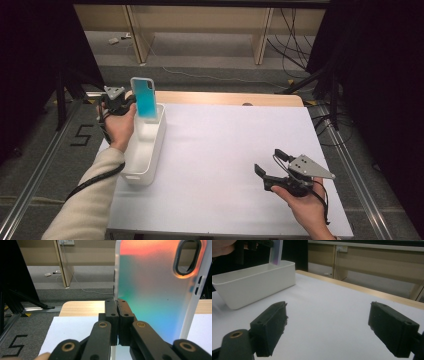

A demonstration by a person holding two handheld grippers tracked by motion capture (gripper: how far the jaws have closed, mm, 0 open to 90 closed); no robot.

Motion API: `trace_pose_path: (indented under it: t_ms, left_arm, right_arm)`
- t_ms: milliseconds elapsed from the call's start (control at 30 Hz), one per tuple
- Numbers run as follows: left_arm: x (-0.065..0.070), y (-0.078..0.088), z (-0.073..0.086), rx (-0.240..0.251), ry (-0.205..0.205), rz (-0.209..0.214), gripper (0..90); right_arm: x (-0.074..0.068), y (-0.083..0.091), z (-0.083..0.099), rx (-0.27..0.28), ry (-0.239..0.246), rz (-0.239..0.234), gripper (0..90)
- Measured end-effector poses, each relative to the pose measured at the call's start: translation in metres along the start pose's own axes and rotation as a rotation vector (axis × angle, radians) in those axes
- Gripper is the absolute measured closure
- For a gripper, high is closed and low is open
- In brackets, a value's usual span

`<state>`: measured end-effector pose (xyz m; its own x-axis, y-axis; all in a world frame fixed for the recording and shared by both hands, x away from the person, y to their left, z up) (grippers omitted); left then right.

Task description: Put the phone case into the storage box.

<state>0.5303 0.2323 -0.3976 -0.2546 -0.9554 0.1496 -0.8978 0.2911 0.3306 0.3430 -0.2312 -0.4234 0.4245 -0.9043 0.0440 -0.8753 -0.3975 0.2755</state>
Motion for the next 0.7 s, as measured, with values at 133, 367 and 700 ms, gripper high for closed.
trace_pose_path:
  t_ms: [133,367,700]
  left_arm:
    - [0.001,-0.004,0.0,-0.008,0.002,-0.006,88.2]
    - [0.0,-0.012,0.002,-0.024,0.0,-0.01,88.3]
    - [0.0,-0.02,0.004,-0.042,0.003,-0.022,88.2]
  right_arm:
    - [0.0,-0.001,0.0,0.009,0.0,0.006,16.3]
    - [0.0,0.0,0.0,0.002,0.001,-0.002,16.3]
    - [-0.001,-0.002,0.001,0.015,-0.014,-0.013,16.3]
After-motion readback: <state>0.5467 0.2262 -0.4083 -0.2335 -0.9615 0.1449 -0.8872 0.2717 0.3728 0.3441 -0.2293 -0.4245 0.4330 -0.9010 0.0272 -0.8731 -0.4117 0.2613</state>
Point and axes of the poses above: each handheld gripper's, and its own axes: y roughly backward along the jaws, z roughly out of its underside, x roughly to its right, the point moved 3 cm from there along -y, roughly forward along the jaws, and after that the axes turned 12 degrees about z, right-handed, at the moved point
